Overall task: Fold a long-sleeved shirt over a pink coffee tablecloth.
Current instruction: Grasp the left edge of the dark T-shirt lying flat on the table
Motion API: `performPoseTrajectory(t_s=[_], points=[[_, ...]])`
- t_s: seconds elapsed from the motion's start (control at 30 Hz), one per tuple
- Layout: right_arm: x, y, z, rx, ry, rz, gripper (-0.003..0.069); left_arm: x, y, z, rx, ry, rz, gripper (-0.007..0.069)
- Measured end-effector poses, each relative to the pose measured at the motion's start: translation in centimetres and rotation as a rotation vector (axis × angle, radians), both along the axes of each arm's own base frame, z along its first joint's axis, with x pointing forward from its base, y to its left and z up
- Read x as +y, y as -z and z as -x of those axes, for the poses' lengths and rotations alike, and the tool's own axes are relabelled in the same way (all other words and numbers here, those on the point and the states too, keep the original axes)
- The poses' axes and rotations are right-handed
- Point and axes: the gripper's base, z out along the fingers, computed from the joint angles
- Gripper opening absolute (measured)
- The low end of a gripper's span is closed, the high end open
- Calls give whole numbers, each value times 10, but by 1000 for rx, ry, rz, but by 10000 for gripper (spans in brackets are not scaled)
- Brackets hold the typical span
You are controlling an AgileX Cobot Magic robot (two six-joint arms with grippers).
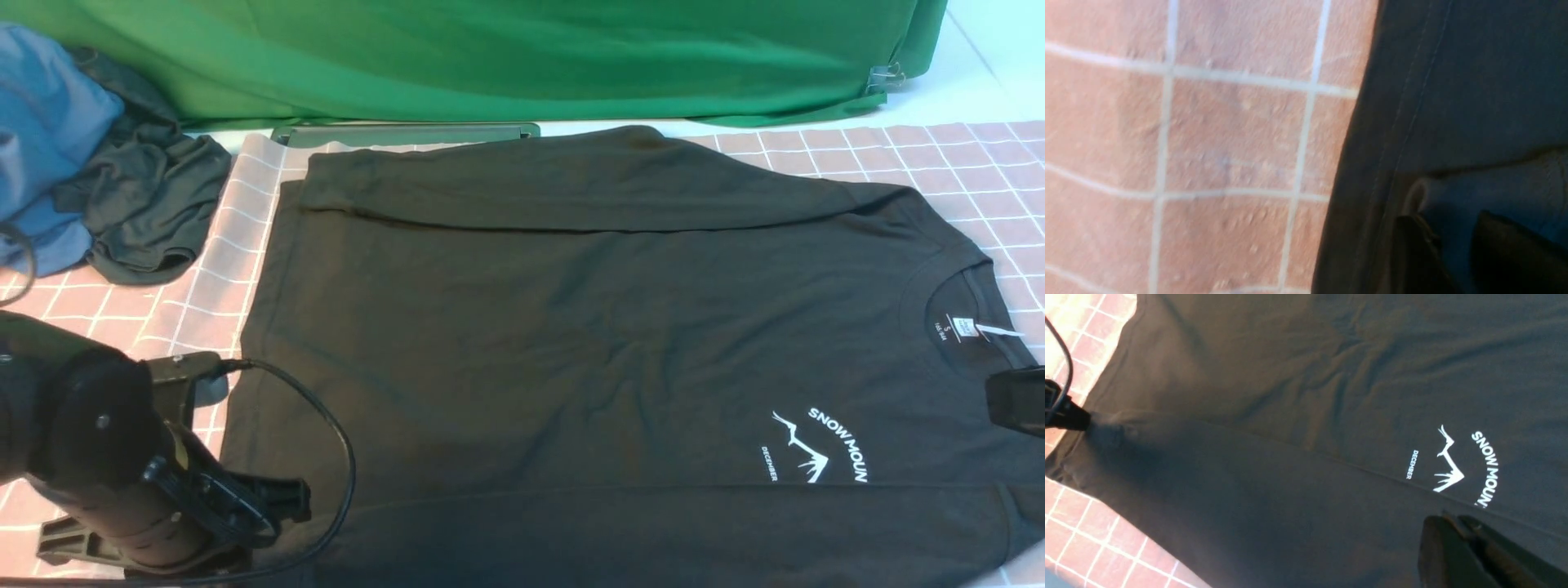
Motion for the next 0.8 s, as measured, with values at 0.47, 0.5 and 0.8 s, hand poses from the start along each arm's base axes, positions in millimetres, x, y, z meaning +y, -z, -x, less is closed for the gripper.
performPoseTrajectory(t_s=[0.47,0.5,0.8], points=[[0,0,0,-8,-4,5,71,-3,17,-8,39,77,-17,391],[0,0,0,-8,-5,4,71,-3,17,-8,39,92,-16,351],[0,0,-1,-18,-2,3,73,-5,15,-8,46,151,-2,44]])
